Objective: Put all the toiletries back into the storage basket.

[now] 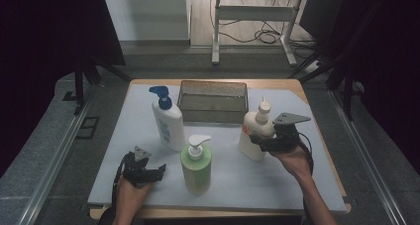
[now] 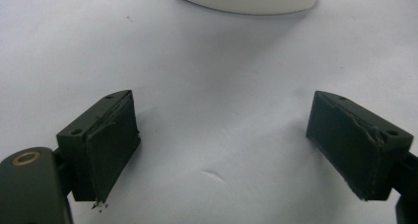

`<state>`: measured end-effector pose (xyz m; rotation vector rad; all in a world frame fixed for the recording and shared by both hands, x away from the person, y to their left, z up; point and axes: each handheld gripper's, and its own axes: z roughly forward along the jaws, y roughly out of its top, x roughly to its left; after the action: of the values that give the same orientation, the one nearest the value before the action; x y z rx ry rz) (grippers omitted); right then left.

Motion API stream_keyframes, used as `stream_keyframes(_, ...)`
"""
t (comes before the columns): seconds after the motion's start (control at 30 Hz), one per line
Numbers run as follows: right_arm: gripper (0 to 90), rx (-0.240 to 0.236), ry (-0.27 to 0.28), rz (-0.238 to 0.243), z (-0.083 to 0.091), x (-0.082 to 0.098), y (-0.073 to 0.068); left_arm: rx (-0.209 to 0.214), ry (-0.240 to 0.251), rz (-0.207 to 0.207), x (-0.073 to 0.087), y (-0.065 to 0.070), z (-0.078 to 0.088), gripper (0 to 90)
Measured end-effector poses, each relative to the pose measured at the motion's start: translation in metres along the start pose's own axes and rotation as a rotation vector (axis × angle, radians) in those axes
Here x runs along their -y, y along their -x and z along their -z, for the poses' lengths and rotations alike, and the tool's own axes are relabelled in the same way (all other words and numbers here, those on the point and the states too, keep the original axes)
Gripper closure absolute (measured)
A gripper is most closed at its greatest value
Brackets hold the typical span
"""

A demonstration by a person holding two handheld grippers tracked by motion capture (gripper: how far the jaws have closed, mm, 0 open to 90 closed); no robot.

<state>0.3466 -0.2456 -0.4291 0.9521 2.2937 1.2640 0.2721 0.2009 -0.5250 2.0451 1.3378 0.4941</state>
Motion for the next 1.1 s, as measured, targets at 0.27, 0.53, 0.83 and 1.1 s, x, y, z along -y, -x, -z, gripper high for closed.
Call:
stream_keyframes(0.27,35.5,-0.005,0.002,0.040,0.005,-0.008,-0.004,0.000,0.000,0.000,0.000,0.000,0.000,11.7)
stream_keyframes(0.53,38.0,0.012,-0.017,0.026,0.006,-0.010,-0.008,0.001,0.001,0.003,0.000,0.000,0.000,11.7)
stream_keyframes(0.83,38.5,0.030,-0.022,0.048,0.008,-0.024,-0.013,0.000,0.001,0.000,0.000,0.000,0.000,11.7)
stream_keyframes(1.1,38.6,0.020,-0.018,0.058,0.012,-0.043,-0.018,0.000,0.000,0.000,0.000,0.000,0.000,11.7)
